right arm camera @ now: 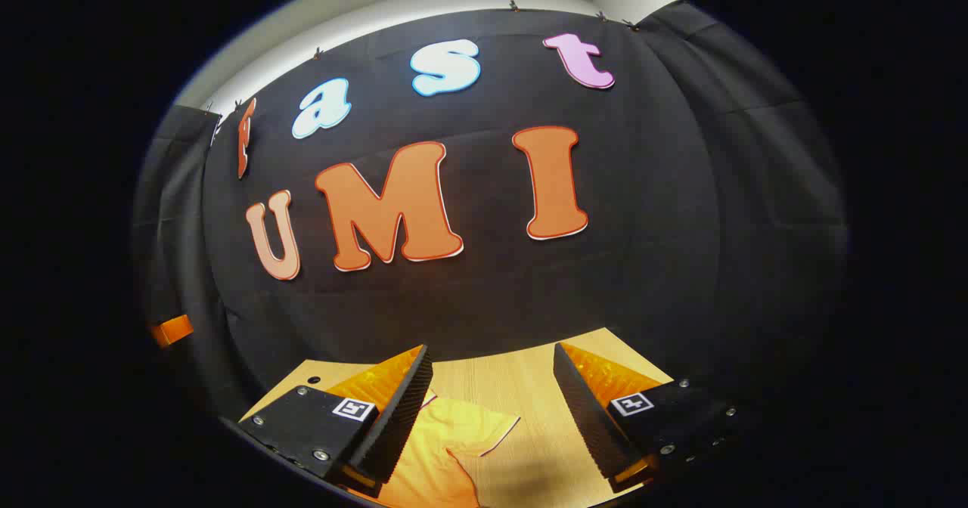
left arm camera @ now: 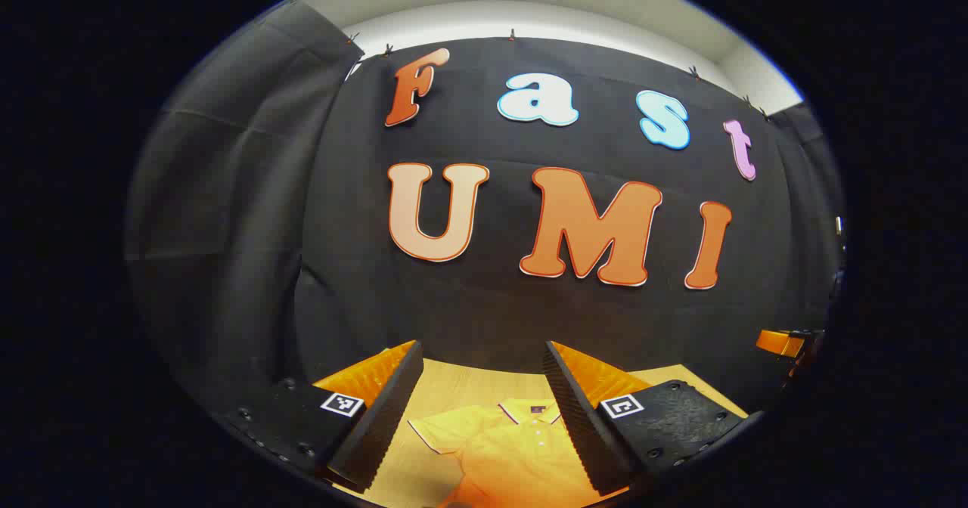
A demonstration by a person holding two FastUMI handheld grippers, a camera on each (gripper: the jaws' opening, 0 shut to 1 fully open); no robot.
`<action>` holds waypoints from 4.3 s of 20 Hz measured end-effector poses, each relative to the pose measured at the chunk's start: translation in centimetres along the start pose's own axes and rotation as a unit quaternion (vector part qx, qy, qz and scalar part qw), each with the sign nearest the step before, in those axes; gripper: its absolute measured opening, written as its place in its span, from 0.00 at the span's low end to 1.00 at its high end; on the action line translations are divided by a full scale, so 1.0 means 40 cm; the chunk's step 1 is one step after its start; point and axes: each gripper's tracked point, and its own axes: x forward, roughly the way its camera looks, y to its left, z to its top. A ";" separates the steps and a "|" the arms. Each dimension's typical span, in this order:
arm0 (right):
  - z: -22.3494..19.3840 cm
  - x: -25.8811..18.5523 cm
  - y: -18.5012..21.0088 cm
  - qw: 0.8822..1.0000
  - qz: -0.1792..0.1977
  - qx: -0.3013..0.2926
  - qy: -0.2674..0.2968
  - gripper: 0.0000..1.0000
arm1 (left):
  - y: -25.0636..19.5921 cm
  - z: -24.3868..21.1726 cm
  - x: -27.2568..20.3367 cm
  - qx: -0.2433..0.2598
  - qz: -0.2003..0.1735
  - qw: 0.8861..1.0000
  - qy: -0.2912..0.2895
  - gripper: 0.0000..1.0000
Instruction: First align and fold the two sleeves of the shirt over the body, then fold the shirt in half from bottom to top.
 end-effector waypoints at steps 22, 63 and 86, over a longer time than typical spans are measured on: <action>-0.034 0.020 0.153 0.996 -0.019 -0.075 0.035 0.98 | 0.068 -0.075 0.166 -0.027 -0.038 0.998 0.049 0.98; -0.871 0.431 0.006 0.824 -0.155 0.094 0.536 0.99 | 0.299 -0.247 0.253 -0.019 0.043 0.991 0.127 0.98; -0.746 0.461 0.050 0.879 -0.120 0.060 0.458 0.07 | 0.302 -0.225 0.213 -0.015 0.034 0.992 0.124 0.98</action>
